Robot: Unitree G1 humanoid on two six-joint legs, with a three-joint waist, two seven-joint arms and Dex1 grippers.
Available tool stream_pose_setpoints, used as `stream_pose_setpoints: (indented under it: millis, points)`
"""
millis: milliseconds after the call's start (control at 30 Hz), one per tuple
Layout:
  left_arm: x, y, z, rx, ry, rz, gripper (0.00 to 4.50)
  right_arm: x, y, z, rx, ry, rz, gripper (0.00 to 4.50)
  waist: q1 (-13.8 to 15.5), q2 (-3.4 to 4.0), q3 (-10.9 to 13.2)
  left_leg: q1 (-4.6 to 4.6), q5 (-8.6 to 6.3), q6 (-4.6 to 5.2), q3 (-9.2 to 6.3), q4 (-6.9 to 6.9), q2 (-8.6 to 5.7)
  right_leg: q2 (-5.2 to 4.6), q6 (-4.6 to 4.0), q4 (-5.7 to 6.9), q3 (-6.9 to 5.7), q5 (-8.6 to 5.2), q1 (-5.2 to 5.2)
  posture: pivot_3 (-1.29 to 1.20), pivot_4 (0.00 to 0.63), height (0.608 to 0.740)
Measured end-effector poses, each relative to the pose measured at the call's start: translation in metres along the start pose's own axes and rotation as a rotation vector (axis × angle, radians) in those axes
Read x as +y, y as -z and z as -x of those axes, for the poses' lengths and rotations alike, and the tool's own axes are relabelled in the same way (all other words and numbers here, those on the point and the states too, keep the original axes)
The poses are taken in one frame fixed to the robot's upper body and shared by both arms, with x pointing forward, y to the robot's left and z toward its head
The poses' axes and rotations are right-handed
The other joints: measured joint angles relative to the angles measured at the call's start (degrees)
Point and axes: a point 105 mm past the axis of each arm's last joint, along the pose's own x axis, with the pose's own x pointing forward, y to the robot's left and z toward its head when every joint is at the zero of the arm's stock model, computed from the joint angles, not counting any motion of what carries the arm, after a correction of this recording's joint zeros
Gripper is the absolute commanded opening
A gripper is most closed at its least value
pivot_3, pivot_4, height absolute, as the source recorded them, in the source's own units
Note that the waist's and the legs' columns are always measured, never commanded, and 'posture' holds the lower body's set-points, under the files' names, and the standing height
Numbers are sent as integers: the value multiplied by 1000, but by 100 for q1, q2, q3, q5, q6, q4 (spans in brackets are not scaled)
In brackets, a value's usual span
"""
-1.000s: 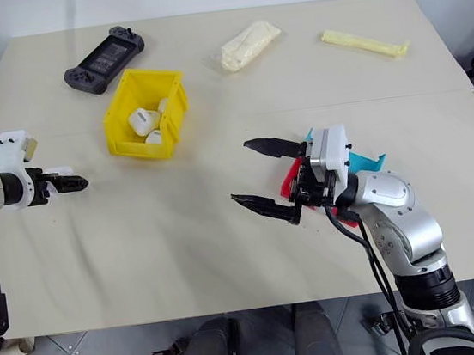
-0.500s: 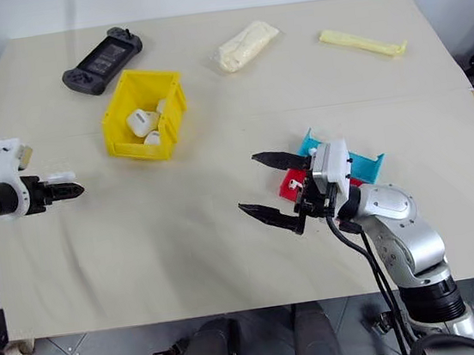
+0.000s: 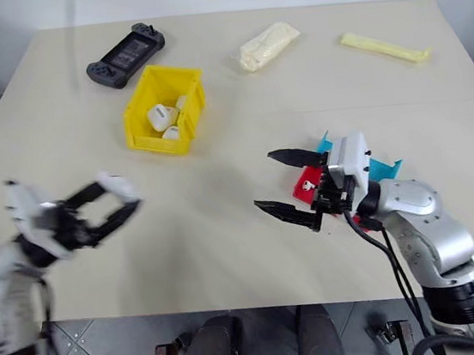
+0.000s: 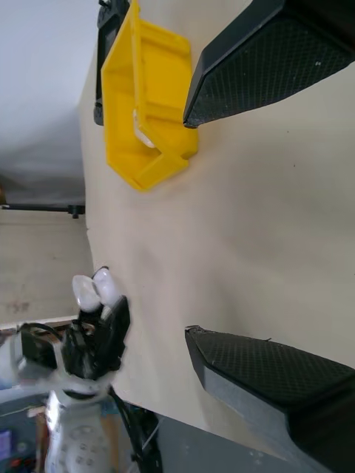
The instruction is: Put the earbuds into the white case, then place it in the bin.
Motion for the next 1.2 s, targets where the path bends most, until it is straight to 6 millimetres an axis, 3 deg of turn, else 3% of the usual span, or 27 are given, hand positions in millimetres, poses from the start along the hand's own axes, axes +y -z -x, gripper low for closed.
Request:
stream_pose_setpoints:
  millis: [67,133,267,300,467,567,700,867,967,1100,1200]
  points:
    - [-20,2,-23,-65,96,18,2824,-3,-2,17,42,60,17,4500,-1,-7,0,-2,-1,1,2,0,1,6,0,-4,-3,1,2,0,150,740]
    - [-27,-5,-39,-121,148,11,2824,-7,0,33,81,130,22,4500,-21,-6,0,4,0,1,10,0,4,11,0,-2,-2,1,3,0,150,740]
    - [-39,-21,-79,-257,269,23,2824,-10,10,87,217,312,43,4500,9,7,-6,12,6,9,17,0,-1,11,8,-2,1,5,13,0,150,740]
    - [-43,-23,-91,-291,321,33,2824,-9,12,110,273,383,55,4500,20,7,-5,12,6,11,19,0,-3,11,10,-4,2,6,15,0,150,740]
    - [-59,-34,-118,-419,485,102,2824,-2,15,167,402,558,72,4500,-46,4,-4,20,6,12,33,-6,6,19,12,-9,9,7,15,0,150,740]
    - [-65,-45,-126,-480,577,93,2824,5,19,182,441,602,43,4500,-48,8,-7,27,6,13,37,-5,7,21,12,-11,16,7,18,0,150,740]
    - [-66,-44,-127,-481,631,76,2824,1,16,176,437,605,70,4500,-68,12,-9,32,7,12,39,-5,8,22,12,-11,21,7,17,0,150,740]
    - [-59,-47,-126,-484,632,52,2824,-15,-2,110,514,425,54,4500,-93,25,-13,29,9,11,27,-1,8,20,12,-11,19,7,17,0,150,740]
    - [-56,-45,-123,-477,617,48,2824,-14,10,98,692,373,-97,4500,-12,18,-8,6,9,10,-3,1,7,21,10,-19,-5,7,16,0,150,740]
    - [-53,-40,-119,-444,589,27,2824,-23,5,65,749,317,-152,4500,-30,18,-8,1,9,10,-4,2,4,15,13,-55,-6,9,18,0,150,740]
    - [-58,-34,-116,-426,590,33,2824,-25,19,60,861,310,-202,4500,-2,18,-8,-9,9,10,-16,-2,4,15,13,-48,-18,9,17,0,150,740]
